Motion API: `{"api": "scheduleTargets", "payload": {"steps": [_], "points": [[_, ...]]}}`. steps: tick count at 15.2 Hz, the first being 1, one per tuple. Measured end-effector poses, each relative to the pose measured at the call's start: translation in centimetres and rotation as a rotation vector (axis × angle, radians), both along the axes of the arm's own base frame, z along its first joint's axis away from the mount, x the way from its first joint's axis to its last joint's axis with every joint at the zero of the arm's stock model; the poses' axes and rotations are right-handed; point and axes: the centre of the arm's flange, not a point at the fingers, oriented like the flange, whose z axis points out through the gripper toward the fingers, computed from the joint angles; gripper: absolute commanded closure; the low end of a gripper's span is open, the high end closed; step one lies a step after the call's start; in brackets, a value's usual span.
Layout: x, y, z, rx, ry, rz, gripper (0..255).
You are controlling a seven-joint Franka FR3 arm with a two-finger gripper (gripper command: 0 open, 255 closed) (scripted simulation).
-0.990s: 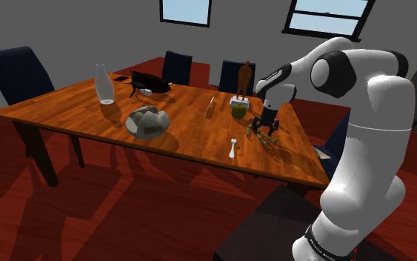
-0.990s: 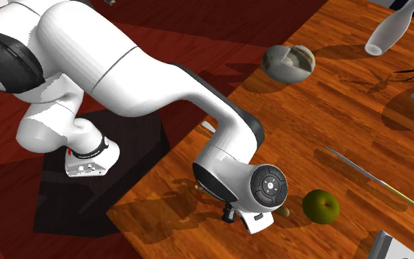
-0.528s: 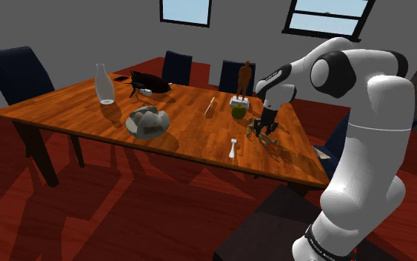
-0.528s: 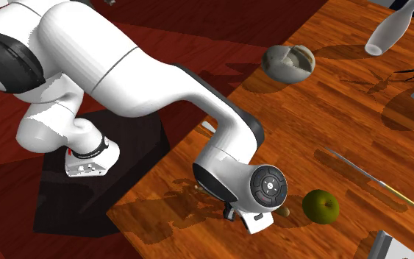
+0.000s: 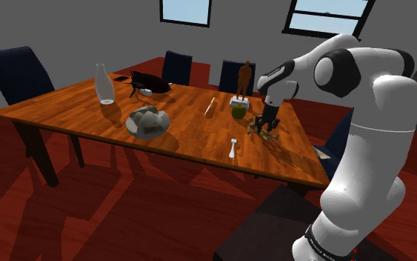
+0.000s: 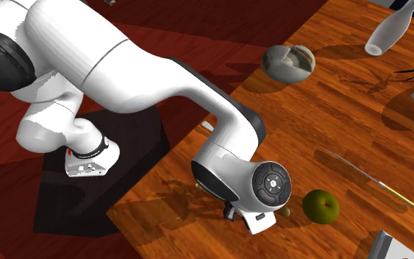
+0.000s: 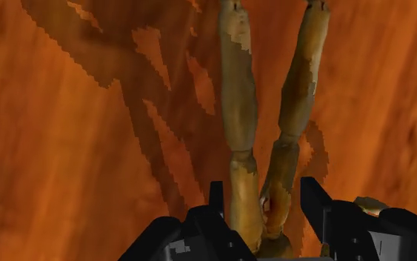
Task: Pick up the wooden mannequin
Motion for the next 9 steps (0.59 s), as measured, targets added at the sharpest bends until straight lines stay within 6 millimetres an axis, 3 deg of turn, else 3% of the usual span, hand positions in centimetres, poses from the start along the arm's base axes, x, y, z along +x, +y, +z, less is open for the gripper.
{"api": "scheduleTargets", "payload": {"steps": [9], "points": [[0.1,0.1,4.7,0.000,0.000,0.000,255]]}}
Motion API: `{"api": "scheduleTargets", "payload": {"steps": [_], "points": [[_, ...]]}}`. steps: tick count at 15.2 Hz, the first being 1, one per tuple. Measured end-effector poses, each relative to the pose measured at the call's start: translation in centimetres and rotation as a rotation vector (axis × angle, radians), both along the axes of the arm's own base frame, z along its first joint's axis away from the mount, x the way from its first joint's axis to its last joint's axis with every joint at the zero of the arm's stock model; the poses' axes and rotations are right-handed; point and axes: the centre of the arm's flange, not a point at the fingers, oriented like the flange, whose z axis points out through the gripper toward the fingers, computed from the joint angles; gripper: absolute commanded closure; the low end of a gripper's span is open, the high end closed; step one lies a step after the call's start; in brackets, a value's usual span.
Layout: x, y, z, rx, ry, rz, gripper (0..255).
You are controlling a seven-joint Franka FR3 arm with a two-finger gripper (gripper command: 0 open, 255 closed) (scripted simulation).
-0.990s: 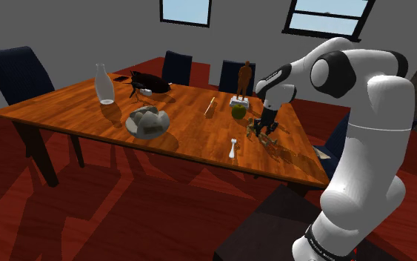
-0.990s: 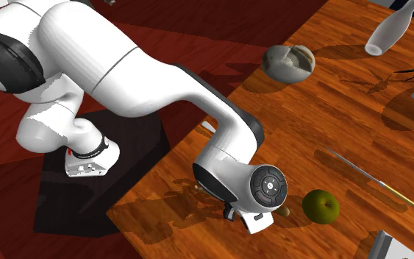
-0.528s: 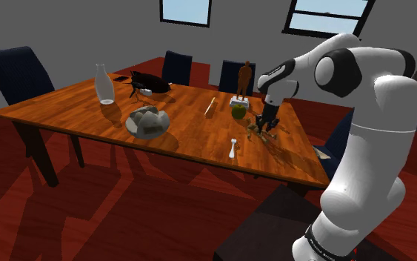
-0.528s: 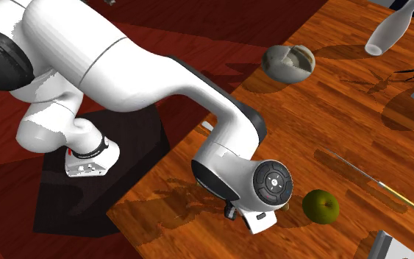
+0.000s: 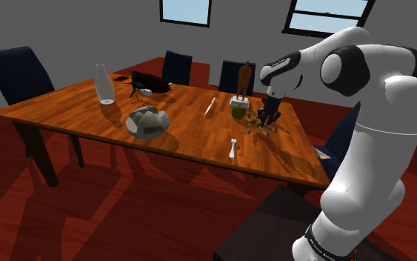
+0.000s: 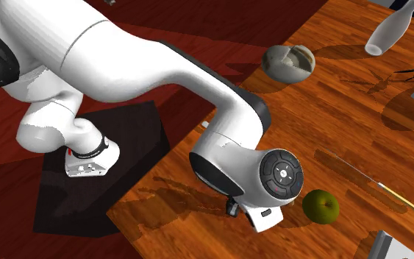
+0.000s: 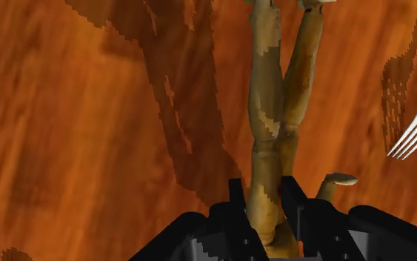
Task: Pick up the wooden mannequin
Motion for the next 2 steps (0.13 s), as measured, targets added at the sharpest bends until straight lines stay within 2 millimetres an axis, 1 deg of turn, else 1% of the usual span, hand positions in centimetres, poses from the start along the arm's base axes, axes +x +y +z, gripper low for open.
{"api": "scheduleTargets", "payload": {"steps": [2], "points": [[-0.04,0.02,0.81,0.000,0.000,0.000,255]]}}
